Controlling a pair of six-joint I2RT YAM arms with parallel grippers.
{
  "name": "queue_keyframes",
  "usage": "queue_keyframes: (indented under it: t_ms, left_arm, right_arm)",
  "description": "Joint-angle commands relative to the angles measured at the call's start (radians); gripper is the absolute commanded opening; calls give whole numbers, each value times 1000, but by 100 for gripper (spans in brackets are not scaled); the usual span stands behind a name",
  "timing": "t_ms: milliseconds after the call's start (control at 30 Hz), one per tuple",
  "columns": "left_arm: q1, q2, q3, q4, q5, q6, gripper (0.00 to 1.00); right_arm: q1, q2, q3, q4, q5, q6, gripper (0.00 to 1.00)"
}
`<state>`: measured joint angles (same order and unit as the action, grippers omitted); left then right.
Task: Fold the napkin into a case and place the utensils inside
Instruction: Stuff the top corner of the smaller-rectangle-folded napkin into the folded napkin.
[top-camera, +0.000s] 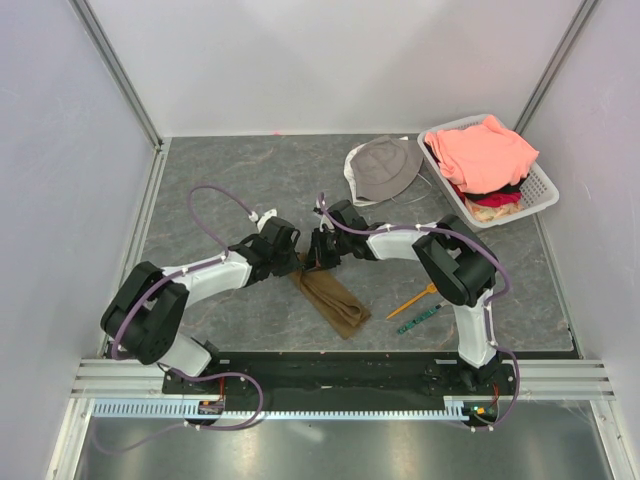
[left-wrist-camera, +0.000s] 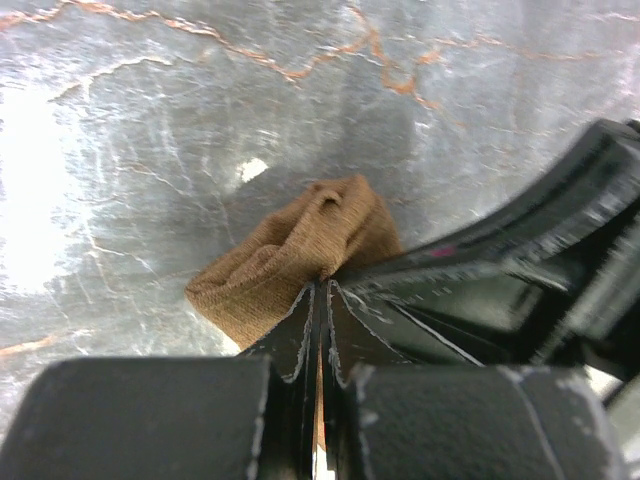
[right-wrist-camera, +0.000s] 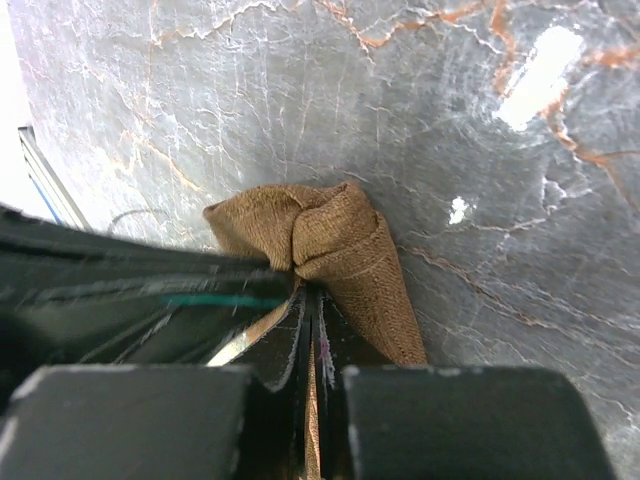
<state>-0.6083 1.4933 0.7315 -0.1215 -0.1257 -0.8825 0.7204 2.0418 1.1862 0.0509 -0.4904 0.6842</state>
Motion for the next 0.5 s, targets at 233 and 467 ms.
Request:
queue_keyframes:
  t_ms: [233,467]
  left_arm:
    - [-10,70,8,59,0,-7,2]
    - [-8,82,68,33,26,79,2]
  right_arm:
    - [5,-204,-31,-230,122,-184,28]
    - [5,-301,-50,-402,245,-325,44]
